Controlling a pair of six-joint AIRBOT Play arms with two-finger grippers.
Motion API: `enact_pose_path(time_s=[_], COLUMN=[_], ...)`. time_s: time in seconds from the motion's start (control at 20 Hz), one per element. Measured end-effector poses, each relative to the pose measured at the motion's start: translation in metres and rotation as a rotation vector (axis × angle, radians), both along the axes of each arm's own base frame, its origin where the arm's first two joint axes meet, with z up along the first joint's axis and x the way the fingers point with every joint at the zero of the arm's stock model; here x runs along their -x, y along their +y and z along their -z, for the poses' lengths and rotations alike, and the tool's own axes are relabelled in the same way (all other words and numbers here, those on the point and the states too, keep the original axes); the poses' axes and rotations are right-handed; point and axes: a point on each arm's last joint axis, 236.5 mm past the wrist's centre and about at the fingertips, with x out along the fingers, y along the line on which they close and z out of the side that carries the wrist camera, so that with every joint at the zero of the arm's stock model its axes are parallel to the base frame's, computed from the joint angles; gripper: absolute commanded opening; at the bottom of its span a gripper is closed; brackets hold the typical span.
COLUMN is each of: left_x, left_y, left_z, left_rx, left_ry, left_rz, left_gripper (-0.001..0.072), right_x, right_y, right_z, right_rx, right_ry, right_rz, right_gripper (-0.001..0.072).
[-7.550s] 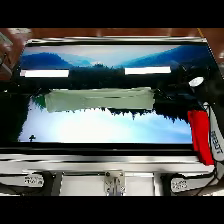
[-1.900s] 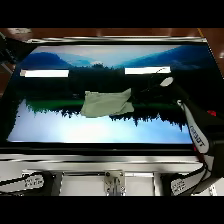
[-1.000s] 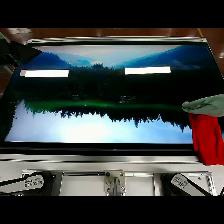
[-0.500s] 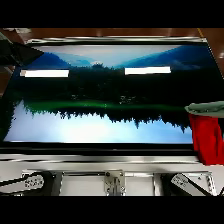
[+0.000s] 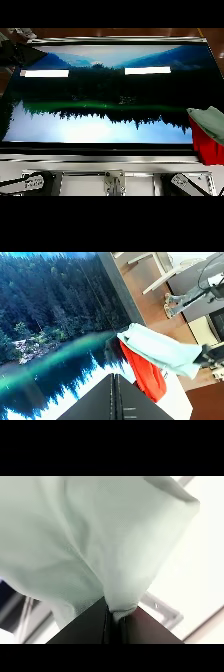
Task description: Fold the shirts.
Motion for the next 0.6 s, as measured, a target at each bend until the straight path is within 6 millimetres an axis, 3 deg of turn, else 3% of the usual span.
enact_pose_path(time_s=[0.1,0.15,0.2,0.25,0.4,0.45,0.5,0.6], left_x=[0.001,0.001,0.001,0.001,-0.002,-0.004,-0.006,-0.011], left_y=[-0.001,-0.001,-0.001,-0.001,0.001,0.001,0.002,0.003], left_z=[0.000,0.000,0.000,0.000,-0.001,-0.001,-0.002,0.002], left_rx=[-0.001,-0.001,-0.001,-0.001,0.001,0.002,0.003,-0.014], left_ry=[0.000,0.000,0.000,0.000,-0.005,-0.007,-0.010,-0.010], left_rz=[0.003,0.003,0.003,0.004,-0.009,-0.016,-0.024,-0.049], left_gripper=[0.0040,0.0040,0.0040,0.0040,0.0040,0.0039,0.0038,0.0037], right_x=[0.022,0.030,0.036,0.044,0.059,0.060,0.057,0.032], right_y=[0.010,0.015,0.020,0.024,0.028,0.025,0.020,0.005], right_z=[0.024,0.038,0.049,0.060,0.072,0.069,0.062,0.038], right_rx=[-0.028,-0.039,-0.051,-0.060,-0.056,-0.041,-0.014,0.060], right_ry=[0.081,0.107,0.131,0.159,0.207,0.210,0.189,0.064], right_rz=[0.057,0.079,0.097,0.109,0.129,0.133,0.134,0.112], right_gripper=[0.0065,0.0181,0.0495,0.0675,0.0656,0.0514,0.0443,0.0451])
